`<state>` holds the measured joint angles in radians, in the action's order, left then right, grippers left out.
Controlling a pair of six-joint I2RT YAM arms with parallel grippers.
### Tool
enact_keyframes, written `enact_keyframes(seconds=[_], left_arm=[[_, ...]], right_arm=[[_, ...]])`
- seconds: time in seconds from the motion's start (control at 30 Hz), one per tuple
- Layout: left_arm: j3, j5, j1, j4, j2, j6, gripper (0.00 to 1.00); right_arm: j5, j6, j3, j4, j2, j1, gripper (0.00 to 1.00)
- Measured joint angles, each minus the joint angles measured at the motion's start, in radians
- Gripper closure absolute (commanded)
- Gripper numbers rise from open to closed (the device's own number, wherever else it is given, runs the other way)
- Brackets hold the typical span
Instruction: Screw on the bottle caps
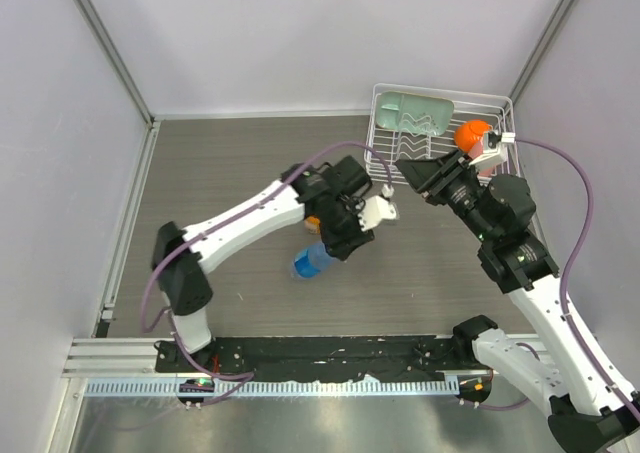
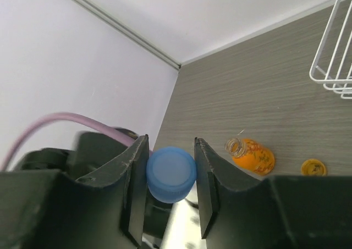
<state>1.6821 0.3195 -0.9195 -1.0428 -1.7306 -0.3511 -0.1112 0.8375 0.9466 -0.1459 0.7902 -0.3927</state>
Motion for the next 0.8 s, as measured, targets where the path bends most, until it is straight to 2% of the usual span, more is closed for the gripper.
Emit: enact_keyframes(seconds=[0.1, 0.17, 0.2, 0.23, 0.33, 0.4, 0.53, 0.63, 0.8], left_arm=[[0.074, -0.046, -0.053, -0.112, -0.137, -0.005, 0.79], [0.093, -0.066, -0.077, -0.162, -0.223, -0.003, 0.75], [0.1, -0.073, -0.089, -0.183, -0.265, -0.002, 0.73], [0.108, -0.076, -0.097, -0.198, -0.3, 0.0, 0.66], [0.167, -0.066, -0.102, -0.229, -0.383, 0.01, 0.56], [0.19, -0.059, -0.101, -0.221, -0.407, 0.021, 0.53], [0.192, -0.04, -0.101, -0.186, -0.408, 0.035, 0.36], [0.174, -0.024, -0.101, -0.139, -0.407, 0.043, 0.31], [0.088, -0.007, -0.105, -0.068, -0.407, 0.063, 0.3]], right_arm=[[0.025, -0.018, 0.005, -0.024, -0.015, 0.0, 0.8], [0.039, -0.032, 0.016, -0.042, -0.02, 0.0, 0.81], [0.046, -0.039, 0.023, -0.049, -0.021, 0.0, 0.8], [0.053, -0.047, 0.029, -0.056, -0.021, 0.0, 0.8], [0.072, -0.074, 0.042, -0.075, -0.025, 0.0, 0.8], [0.089, -0.09, 0.052, -0.085, -0.026, 0.0, 0.8], [0.113, -0.113, 0.068, -0.1, -0.026, 0.0, 0.8], [0.119, -0.127, 0.071, -0.109, -0.025, 0.0, 0.8], [0.124, -0.135, 0.071, -0.121, -0.024, 0.0, 0.79]])
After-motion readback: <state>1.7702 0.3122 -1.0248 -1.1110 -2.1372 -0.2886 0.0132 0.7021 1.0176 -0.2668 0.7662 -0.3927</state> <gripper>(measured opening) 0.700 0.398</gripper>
